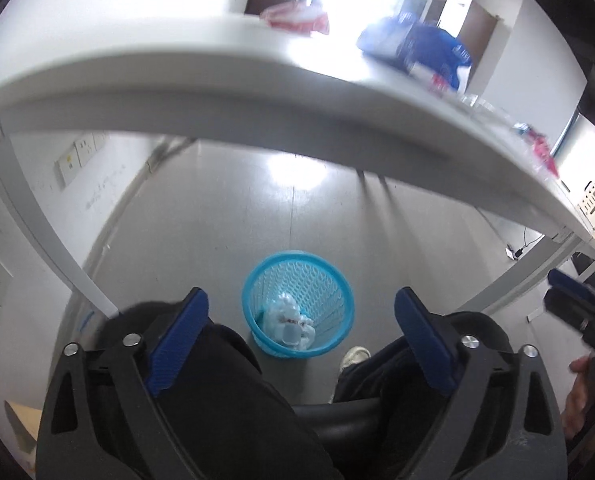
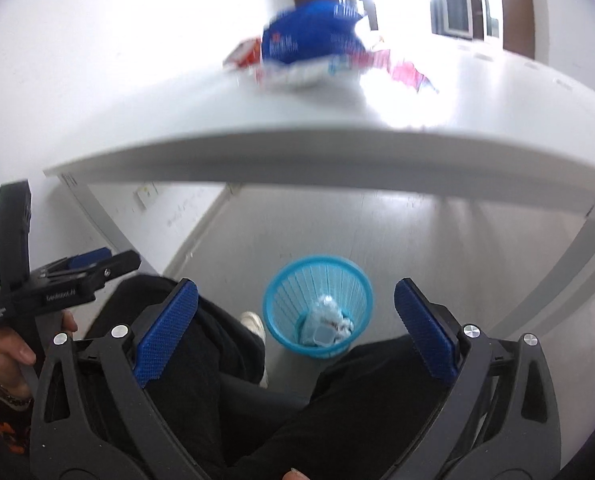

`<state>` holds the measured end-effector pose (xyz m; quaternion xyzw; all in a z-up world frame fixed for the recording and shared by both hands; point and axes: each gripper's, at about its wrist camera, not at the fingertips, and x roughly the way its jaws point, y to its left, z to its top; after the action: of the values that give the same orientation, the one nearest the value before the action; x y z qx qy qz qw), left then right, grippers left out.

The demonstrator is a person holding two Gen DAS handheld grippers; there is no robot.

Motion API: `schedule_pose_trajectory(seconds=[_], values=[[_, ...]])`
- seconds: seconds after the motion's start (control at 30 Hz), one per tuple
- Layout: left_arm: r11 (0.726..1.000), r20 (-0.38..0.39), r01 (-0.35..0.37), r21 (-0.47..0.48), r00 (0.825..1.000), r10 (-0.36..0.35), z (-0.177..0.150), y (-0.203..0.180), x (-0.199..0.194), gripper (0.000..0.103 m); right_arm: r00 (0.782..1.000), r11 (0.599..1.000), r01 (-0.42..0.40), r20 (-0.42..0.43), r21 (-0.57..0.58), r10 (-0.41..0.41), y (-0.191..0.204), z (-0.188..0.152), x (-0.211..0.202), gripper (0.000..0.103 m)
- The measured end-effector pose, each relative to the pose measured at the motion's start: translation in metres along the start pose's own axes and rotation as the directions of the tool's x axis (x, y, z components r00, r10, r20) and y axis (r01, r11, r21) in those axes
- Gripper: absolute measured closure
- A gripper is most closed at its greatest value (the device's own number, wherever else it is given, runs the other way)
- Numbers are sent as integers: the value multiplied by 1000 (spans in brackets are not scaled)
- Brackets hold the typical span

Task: Collect trash
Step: 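Raise both tools and move toward the pink-printed plastic packet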

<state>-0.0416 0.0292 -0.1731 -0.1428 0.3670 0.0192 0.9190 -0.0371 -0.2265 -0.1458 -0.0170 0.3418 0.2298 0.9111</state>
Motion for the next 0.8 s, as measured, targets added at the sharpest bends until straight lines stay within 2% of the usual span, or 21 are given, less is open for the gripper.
schedule_pose_trajectory(seconds=[0.1, 0.37, 0.43, 0.53, 0.63, 0.8], values=[[999, 74, -34, 36, 997, 31, 12, -5, -26, 6, 998, 1000, 1, 61, -5, 0, 1, 19, -21, 9], [994, 183, -35, 103, 983, 15, 61, -23, -64, 6, 986, 999, 0, 167, -46, 7, 4, 76, -45, 9], [988, 217, -62, 143, 976, 30, 73, -34, -70, 6, 985, 998, -3, 171, -63, 14, 4, 90, -44, 9], [969, 279, -142, 203, 957, 82, 92, -52, -76, 6, 986, 996, 11, 170, -85, 4, 0, 110, -39, 9], [972, 274, -126, 199, 959, 69, 113, -60, -71, 6, 992, 993, -5, 122, -118, 20, -5, 123, -27, 9], [979, 239, -86, 187, 970, 39, 138, -75, -52, 6, 995, 992, -23, 90, -121, 34, -24, 143, -5, 9]])
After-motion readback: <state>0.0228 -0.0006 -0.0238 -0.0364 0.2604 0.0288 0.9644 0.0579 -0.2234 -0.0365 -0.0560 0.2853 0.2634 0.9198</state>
